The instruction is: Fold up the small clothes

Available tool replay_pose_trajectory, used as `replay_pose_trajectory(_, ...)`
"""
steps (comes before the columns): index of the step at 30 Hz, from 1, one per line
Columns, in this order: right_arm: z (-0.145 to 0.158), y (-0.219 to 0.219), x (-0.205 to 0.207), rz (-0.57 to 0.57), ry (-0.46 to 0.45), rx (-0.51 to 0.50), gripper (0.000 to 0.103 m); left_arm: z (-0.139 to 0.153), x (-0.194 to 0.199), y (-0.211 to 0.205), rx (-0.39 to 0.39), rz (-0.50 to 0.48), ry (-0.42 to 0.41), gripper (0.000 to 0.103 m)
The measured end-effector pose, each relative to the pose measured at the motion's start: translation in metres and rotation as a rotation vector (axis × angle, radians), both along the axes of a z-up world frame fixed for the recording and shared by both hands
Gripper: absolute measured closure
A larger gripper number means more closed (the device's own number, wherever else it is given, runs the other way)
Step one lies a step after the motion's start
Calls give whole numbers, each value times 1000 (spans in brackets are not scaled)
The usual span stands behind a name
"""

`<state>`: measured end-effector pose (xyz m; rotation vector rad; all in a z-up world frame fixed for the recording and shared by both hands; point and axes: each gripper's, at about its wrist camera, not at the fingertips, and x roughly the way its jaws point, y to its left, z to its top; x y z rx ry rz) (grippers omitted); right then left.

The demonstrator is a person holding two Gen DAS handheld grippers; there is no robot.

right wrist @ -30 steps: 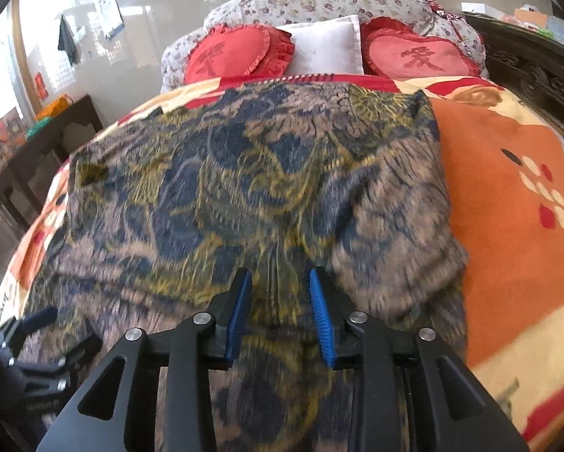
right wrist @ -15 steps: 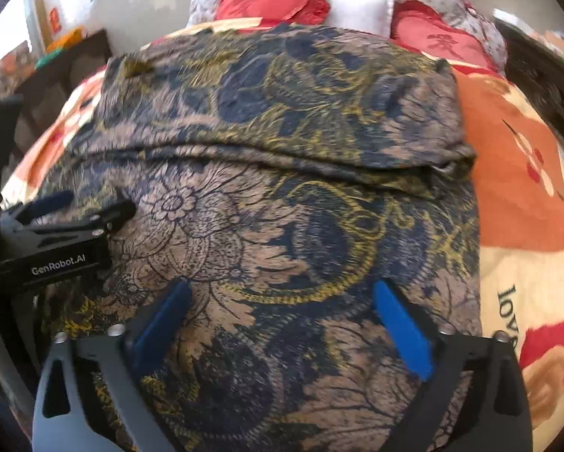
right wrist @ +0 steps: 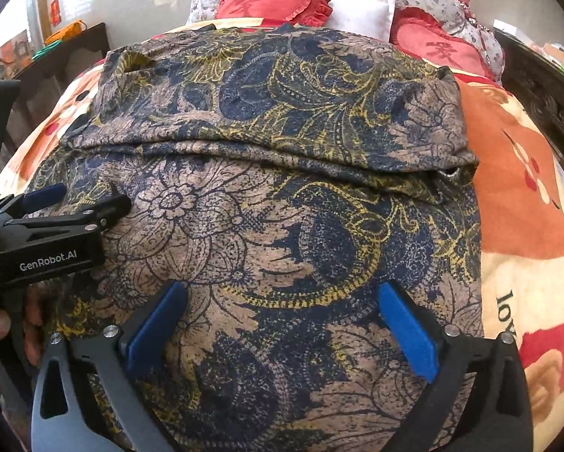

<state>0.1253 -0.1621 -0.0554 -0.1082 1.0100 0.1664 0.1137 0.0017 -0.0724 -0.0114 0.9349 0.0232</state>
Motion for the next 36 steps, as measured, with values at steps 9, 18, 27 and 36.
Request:
replay_pose_trajectory(9, 34, -29, -26, 63, 109, 40, 10, 61, -50, 31, 20, -213, 26, 0)
replay_pose_trajectory(18, 69, -117, -178, -62, -42, 149, 10, 62, -173, 145, -43, -216, 137, 0)
replay_pose_trajectory(27, 53, -120, -213, -161, -79, 255, 12, 14, -230, 137, -259, -247, 213, 0)
replay_pose_trajectory(36, 63, -107, -209, -124, -113, 232, 12, 7, -231, 163, -621, -210, 223, 1)
